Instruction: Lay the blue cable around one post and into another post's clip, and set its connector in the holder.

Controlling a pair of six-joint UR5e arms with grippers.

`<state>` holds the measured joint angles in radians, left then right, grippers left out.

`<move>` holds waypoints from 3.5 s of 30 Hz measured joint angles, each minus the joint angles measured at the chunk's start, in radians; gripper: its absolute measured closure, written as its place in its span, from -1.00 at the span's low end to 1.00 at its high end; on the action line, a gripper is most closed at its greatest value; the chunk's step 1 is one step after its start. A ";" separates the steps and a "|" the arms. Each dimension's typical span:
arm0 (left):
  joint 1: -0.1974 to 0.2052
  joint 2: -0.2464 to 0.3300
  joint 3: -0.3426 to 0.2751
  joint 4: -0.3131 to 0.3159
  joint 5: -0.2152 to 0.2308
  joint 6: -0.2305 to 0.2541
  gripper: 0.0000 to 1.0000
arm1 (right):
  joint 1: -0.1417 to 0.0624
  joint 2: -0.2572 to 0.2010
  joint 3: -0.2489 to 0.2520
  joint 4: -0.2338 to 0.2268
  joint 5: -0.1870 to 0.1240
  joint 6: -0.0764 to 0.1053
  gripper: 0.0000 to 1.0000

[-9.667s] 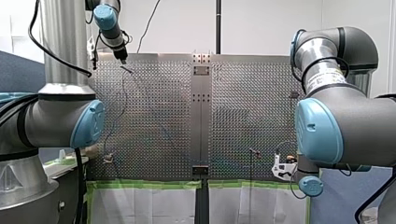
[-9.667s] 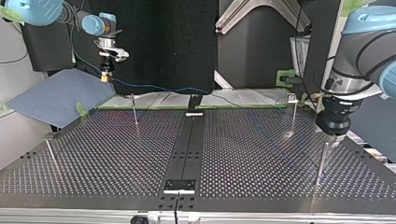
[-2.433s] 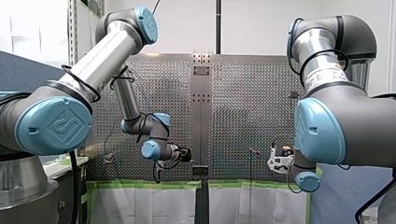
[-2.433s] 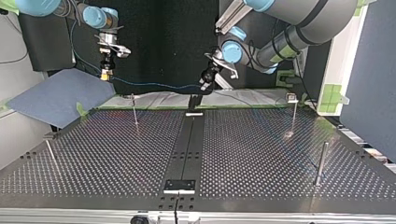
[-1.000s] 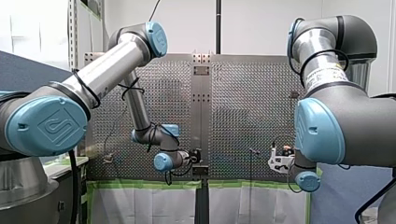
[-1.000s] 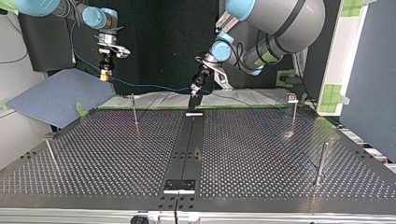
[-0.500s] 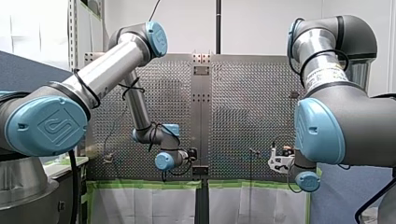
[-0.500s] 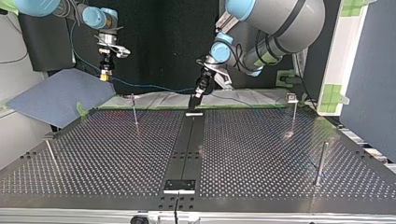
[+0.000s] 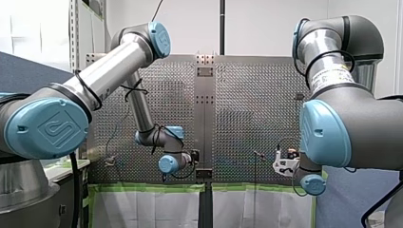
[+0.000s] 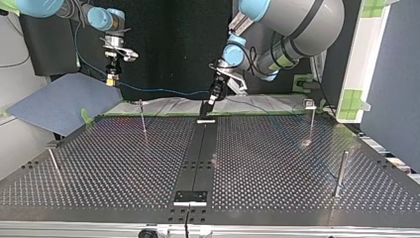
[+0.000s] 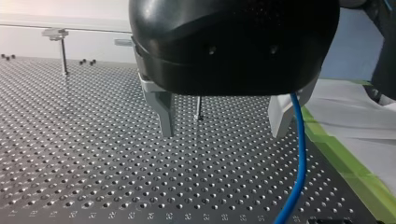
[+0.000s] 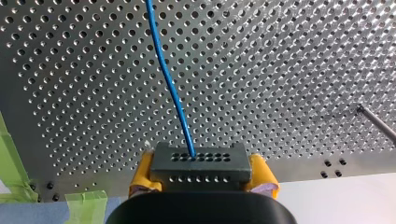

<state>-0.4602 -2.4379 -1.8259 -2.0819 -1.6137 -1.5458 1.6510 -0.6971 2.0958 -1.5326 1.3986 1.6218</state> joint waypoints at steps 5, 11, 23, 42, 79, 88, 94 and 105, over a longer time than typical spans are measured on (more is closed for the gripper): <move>-0.001 0.001 0.000 -0.006 0.009 0.039 -0.86 | -0.001 0.000 0.000 0.000 0.000 0.000 0.63; -0.001 0.001 0.000 -0.016 0.036 0.051 -0.98 | -0.003 0.000 0.000 -0.002 0.001 0.001 0.63; 0.003 0.000 0.000 -0.037 0.081 0.049 -0.98 | -0.009 0.000 -0.003 -0.005 0.008 0.002 0.63; 0.003 0.000 0.000 -0.034 0.120 0.038 0.69 | -0.009 0.000 -0.004 -0.003 0.008 0.000 0.63; -0.072 -0.003 0.002 0.008 0.164 -0.031 1.00 | -0.029 0.003 -0.005 0.005 0.062 -0.004 0.63; -0.109 -0.063 0.058 -0.004 0.148 -0.087 1.00 | -0.044 0.005 -0.022 0.010 0.060 0.001 0.58; -0.122 -0.106 0.086 -0.007 0.135 -0.091 1.00 | -0.055 0.037 -0.058 0.031 0.056 -0.006 0.58; -0.123 -0.116 0.106 -0.013 0.090 -0.087 1.00 | -0.083 0.073 -0.125 0.118 0.005 -0.022 0.58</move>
<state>-0.5834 -2.5539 -1.7195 -2.0945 -1.5240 -1.6330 1.5680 -0.6240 1.9705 -1.4146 1.4036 1.5998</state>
